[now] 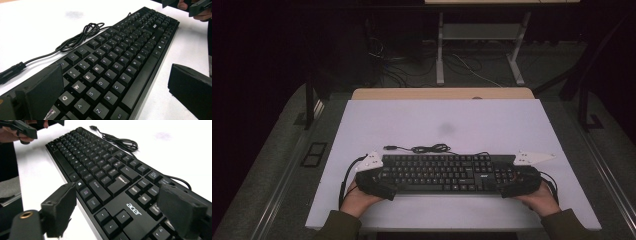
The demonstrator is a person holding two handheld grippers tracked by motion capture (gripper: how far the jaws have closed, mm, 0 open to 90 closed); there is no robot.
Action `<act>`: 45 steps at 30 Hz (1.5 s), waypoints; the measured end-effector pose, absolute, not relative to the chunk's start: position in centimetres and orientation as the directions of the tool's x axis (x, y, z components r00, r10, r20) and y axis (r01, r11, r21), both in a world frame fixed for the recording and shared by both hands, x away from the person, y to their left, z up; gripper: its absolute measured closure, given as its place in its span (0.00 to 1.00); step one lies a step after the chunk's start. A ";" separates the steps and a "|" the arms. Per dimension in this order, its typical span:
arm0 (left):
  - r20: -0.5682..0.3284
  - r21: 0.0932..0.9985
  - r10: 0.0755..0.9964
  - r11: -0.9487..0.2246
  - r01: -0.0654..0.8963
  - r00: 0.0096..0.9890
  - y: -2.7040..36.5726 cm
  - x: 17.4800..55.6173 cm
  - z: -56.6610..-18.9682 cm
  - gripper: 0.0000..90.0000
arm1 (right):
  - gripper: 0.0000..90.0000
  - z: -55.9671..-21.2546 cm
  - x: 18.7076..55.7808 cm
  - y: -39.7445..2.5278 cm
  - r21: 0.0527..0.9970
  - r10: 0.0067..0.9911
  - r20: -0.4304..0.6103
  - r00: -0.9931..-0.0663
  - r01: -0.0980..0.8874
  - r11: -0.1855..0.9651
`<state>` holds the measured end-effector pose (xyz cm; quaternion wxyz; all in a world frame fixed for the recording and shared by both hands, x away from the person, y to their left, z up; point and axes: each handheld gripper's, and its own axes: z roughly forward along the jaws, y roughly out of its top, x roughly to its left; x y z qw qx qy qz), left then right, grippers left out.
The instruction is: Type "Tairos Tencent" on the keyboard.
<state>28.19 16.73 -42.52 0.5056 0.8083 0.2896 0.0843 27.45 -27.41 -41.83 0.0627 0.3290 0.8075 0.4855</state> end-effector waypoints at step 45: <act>-0.155 0.868 0.549 -0.322 0.379 0.822 16.3 28.1 -42.4 0.00 | 0.62 -41.6 29.0 -24.6 0.819 0.529 0.245 -0.813 0.465 0.335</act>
